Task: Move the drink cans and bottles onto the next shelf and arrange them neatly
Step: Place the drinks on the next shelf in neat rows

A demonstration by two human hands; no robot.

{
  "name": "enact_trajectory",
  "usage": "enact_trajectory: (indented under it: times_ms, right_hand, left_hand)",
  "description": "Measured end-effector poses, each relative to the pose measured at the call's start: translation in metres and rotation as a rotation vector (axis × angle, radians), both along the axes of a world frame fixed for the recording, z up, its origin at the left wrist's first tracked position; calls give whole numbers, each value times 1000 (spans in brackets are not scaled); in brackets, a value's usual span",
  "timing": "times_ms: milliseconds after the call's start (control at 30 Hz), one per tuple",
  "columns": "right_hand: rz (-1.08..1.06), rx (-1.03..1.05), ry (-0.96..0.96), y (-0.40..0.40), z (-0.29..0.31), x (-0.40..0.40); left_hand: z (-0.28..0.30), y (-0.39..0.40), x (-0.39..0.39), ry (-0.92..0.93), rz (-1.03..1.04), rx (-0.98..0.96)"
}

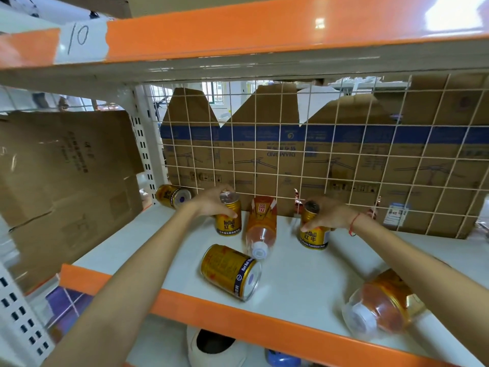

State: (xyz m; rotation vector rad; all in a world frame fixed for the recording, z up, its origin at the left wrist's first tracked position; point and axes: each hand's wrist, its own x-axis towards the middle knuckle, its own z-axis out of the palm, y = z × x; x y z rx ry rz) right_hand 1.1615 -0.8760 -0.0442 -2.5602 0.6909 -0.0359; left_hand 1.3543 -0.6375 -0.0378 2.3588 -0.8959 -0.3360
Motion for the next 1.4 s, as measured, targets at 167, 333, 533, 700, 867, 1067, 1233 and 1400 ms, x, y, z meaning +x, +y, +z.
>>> enact_trajectory:
  times_ms: [167,333,533,700,867,1067,1233,1400]
  right_hand:
    - [104,-45,32,5,11,-3]
    - [178,-22,9,19,41,-17]
    - [256,14,-72,29,70,-42]
    - [289,-16,-87,39,83,-69]
    - [278,-49,-93,49,87,-97]
    - [223,-100,-117,62,87,-128]
    - [112,-142,-121,74,94,-164]
    - [9,-173,-144,91,97,-216]
  left_hand:
    - [10,1,-5,-8,-19,-13]
    - [43,7,-24,43,-74,-45]
    - [83,16,-62,18,-158,-53]
    - [97,13,-106,14,-207,-52]
    - [94,10,-146,-23,-235,-28]
    - [96,4,-185,-94,-288,64]
    - [100,3,-214,-112,-347,139]
    - [102,4,-255,-146,-438,113]
